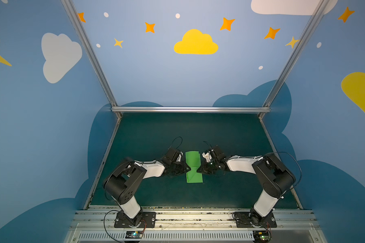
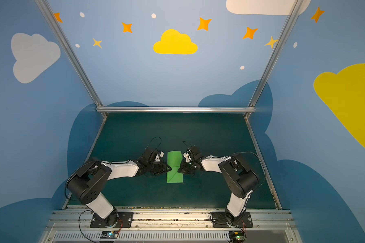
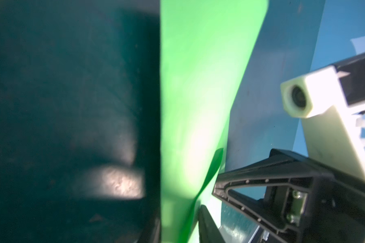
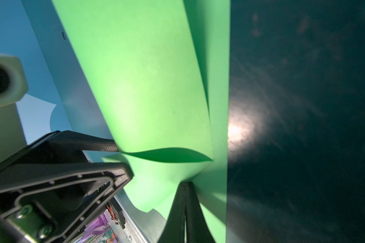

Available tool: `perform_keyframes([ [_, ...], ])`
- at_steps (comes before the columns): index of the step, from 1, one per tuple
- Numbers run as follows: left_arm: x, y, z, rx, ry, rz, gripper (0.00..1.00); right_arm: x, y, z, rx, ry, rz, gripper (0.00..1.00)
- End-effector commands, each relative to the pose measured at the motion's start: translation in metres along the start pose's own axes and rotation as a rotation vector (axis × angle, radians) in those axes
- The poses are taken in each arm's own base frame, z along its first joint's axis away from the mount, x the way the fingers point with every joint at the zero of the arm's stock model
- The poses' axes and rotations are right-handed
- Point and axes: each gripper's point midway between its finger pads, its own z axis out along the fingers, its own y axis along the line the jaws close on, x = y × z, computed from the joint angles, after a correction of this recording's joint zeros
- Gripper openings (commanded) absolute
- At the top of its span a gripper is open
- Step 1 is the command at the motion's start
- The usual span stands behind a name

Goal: Fold a paper plane with a square sheet of paper (fold left side to right side)

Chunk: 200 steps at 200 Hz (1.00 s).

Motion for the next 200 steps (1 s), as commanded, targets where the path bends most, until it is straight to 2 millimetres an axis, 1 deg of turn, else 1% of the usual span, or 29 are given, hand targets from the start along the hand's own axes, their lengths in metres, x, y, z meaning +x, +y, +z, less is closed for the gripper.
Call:
perform_keyframes([
  [1,0.003,0.006,0.002,-0.006,0.006,-0.01,0.25,0.003,-0.011,0.002,0.028,0.003,0.022,0.07],
  [19,0.001,0.005,0.001,-0.002,0.0,-0.011,0.22,0.003,-0.01,0.001,0.027,0.001,0.022,0.07],
  [49,-0.001,0.003,-0.001,-0.003,-0.011,-0.018,0.12,0.002,-0.006,-0.001,0.015,-0.002,0.017,0.07],
  [80,-0.003,0.005,-0.002,-0.029,-0.017,-0.028,0.04,0.0,0.005,-0.007,-0.01,-0.004,0.006,0.07],
  [96,-0.006,0.009,-0.006,-0.069,-0.032,-0.033,0.04,-0.003,0.015,-0.016,-0.033,-0.014,-0.005,0.08],
  [109,-0.011,0.012,-0.015,-0.121,-0.056,-0.021,0.04,-0.007,0.024,-0.027,-0.059,-0.034,-0.014,0.08],
  [121,-0.019,0.013,-0.031,-0.182,-0.098,0.006,0.04,-0.011,0.03,-0.039,-0.074,-0.056,-0.025,0.09],
  [132,-0.027,0.01,-0.051,-0.246,-0.14,0.04,0.04,-0.013,0.03,-0.05,-0.073,-0.075,-0.03,0.09],
  [135,-0.034,0.01,-0.059,-0.273,-0.174,0.056,0.04,-0.013,0.03,-0.053,-0.073,-0.08,-0.031,0.09],
  [142,-0.038,0.01,-0.074,-0.328,-0.2,0.084,0.04,-0.013,0.029,-0.059,-0.075,-0.089,-0.035,0.09],
  [146,-0.043,0.007,-0.083,-0.35,-0.223,0.101,0.04,-0.014,0.028,-0.062,-0.075,-0.097,-0.034,0.09],
  [152,-0.046,0.008,-0.097,-0.402,-0.243,0.116,0.04,-0.015,0.025,-0.067,-0.072,-0.106,-0.031,0.1],
  [162,-0.053,0.003,-0.117,-0.454,-0.27,0.155,0.04,-0.015,0.02,-0.074,-0.071,-0.118,-0.027,0.1],
  [171,-0.059,0.002,-0.134,-0.516,-0.296,0.181,0.04,-0.017,0.016,-0.08,-0.071,-0.131,-0.022,0.1],
  [200,-0.071,0.002,-0.175,-0.716,-0.321,0.265,0.04,-0.017,-0.005,-0.094,-0.071,-0.157,0.015,0.1],
])
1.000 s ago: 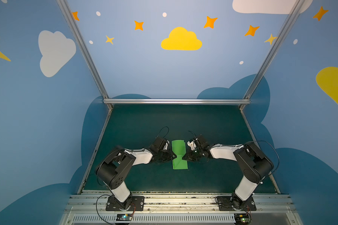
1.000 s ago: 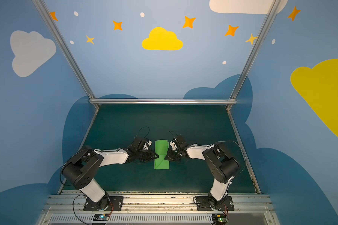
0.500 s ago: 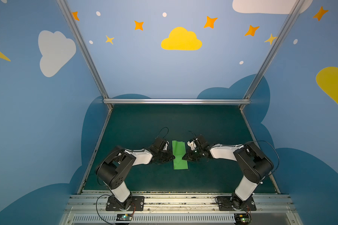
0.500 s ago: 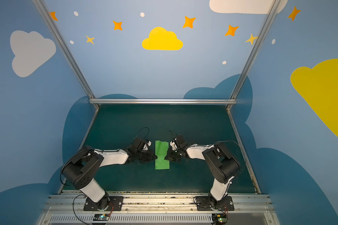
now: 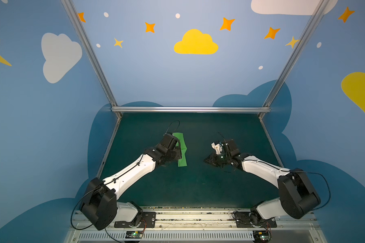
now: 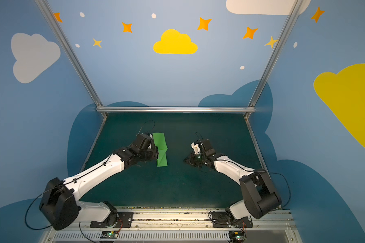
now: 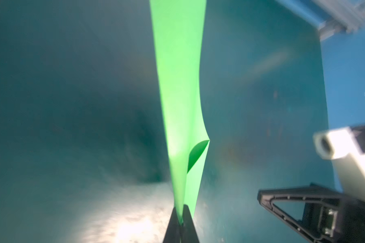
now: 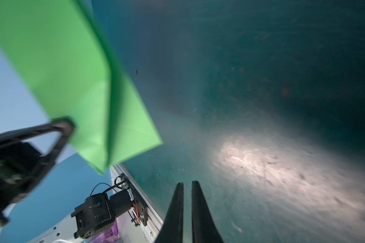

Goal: Fold a paper plane with a square sheet of paper (fold left side to right side)

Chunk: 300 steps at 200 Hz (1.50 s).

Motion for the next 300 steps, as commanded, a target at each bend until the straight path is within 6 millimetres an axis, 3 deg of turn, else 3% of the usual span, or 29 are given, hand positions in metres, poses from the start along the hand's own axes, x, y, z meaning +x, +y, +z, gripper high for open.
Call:
perform_keyframes([
  [1,0.009,0.057,-0.02,-0.331,0.063,0.166,0.04,0.013,-0.025,-0.009,0.035,0.033,0.037,0.1],
  [23,-0.004,0.066,-0.039,-0.515,0.059,0.293,0.04,0.006,-0.034,-0.02,0.024,-0.001,0.058,0.11],
  [31,-0.008,0.068,-0.044,-0.577,0.061,0.338,0.04,0.012,-0.046,-0.02,0.033,0.008,0.083,0.11],
  [62,-0.016,0.065,-0.052,-0.809,0.078,0.513,0.04,0.004,-0.059,-0.032,0.011,-0.027,0.124,0.11],
  [88,-0.006,0.041,-0.037,-0.927,0.106,0.653,0.05,-0.004,-0.069,-0.041,-0.01,-0.052,0.164,0.11],
  [109,0.016,0.014,-0.009,-0.964,0.135,0.753,0.05,-0.01,-0.073,-0.048,-0.028,-0.074,0.185,0.11],
  [156,0.083,-0.051,0.057,-0.856,0.233,0.845,0.1,-0.015,-0.078,-0.063,-0.05,-0.111,0.215,0.11],
  [173,0.104,-0.066,0.075,-0.804,0.271,0.846,0.19,-0.016,-0.082,-0.069,-0.051,-0.127,0.23,0.11],
  [198,0.12,-0.094,0.084,-0.659,0.302,0.778,0.47,-0.018,-0.088,-0.081,-0.052,-0.16,0.257,0.12],
  [220,0.116,-0.118,0.079,-0.49,0.31,0.655,0.63,-0.017,-0.094,-0.087,-0.047,-0.175,0.276,0.13],
  [254,0.092,-0.139,0.059,-0.211,0.304,0.423,0.75,-0.015,-0.098,-0.089,-0.039,-0.154,0.286,0.15],
  [267,0.079,-0.135,0.054,-0.136,0.298,0.332,0.76,-0.015,-0.097,-0.085,-0.051,-0.124,0.286,0.15],
  [300,0.067,-0.088,0.062,-0.089,0.326,0.176,0.71,-0.017,-0.089,-0.063,-0.059,-0.038,0.262,0.16],
])
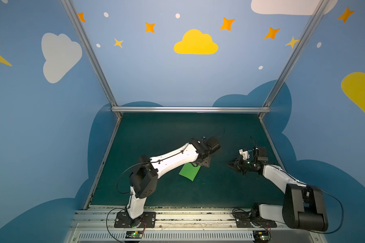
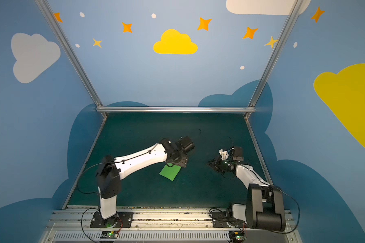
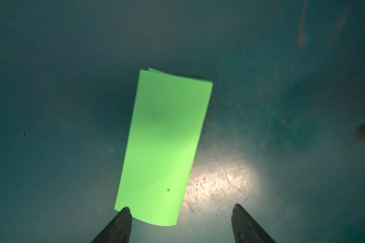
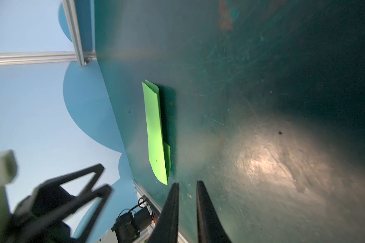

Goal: Fold a paper plane with a square sheet of paper (fold left side to right side)

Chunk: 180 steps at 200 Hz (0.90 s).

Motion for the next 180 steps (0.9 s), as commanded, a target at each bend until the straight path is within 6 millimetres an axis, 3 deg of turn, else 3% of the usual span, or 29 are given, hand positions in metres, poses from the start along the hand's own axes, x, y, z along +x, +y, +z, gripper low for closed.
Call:
perform_keyframes([
  [1,0.002,0.007,0.022,0.114,0.042,-0.093,0.71,0.003,0.011,0.012,-0.013,0.066,-0.041,0.16],
  [22,0.009,0.019,0.034,0.157,0.063,-0.118,0.61,0.001,0.016,0.03,0.013,0.096,-0.058,0.16],
  [52,0.03,0.02,0.05,0.194,0.102,-0.121,0.4,-0.003,0.025,0.056,0.044,0.135,-0.079,0.15],
  [66,0.039,0.019,0.057,0.219,0.118,-0.143,0.35,-0.003,0.028,0.068,0.059,0.16,-0.087,0.15],
  [129,0.072,0.018,0.079,0.227,0.157,-0.204,0.34,-0.004,0.039,0.114,0.135,0.258,-0.139,0.16],
  [180,0.087,-0.007,0.082,0.245,0.17,-0.201,0.33,0.0,0.05,0.137,0.128,0.329,-0.163,0.16],
])
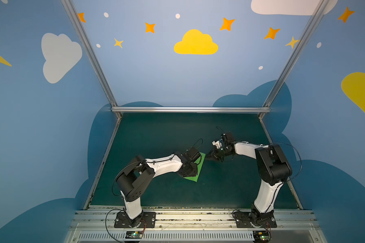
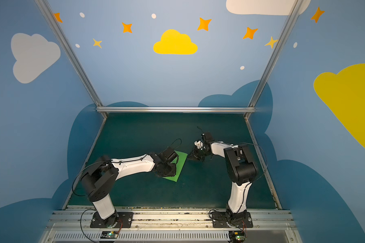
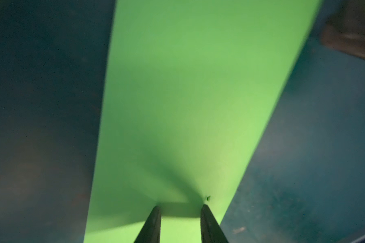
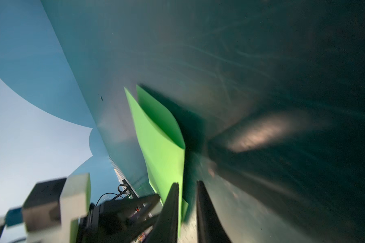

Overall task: Fold a paper plane with a square sheet of paper (fold left side to right side)
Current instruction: 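Press the left gripper on the strip while the right gripper moves toward it, then draw both grippers back to either side of the flat strip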

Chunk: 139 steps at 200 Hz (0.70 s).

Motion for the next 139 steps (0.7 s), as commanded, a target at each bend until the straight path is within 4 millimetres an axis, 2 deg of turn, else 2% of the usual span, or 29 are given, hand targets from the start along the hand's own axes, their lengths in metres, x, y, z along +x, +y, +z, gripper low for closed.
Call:
perform_keyframes([
  [1,0.005,-0.014,0.006,0.022,-0.004,-0.017,0.33,0.004,0.003,0.007,0.008,0.046,-0.01,0.16],
  [32,0.008,-0.026,0.004,0.023,-0.016,-0.015,0.34,0.002,0.008,0.003,0.02,0.045,-0.035,0.16],
  [59,-0.005,-0.022,-0.017,0.006,-0.067,-0.01,0.37,0.005,0.009,-0.02,0.051,-0.015,-0.071,0.16],
  [82,-0.02,-0.012,-0.04,0.02,-0.116,-0.037,0.42,0.024,0.016,-0.033,0.047,-0.037,-0.114,0.16],
  [101,-0.031,0.001,-0.053,0.03,-0.144,-0.069,0.5,0.045,0.019,-0.034,0.033,-0.032,-0.13,0.16],
  [121,-0.038,0.019,-0.057,0.025,-0.157,-0.103,0.56,0.063,0.021,-0.031,0.022,-0.025,-0.145,0.13],
  [139,-0.043,0.033,-0.058,0.027,-0.16,-0.137,0.6,0.077,0.027,-0.024,0.019,-0.008,-0.168,0.04],
])
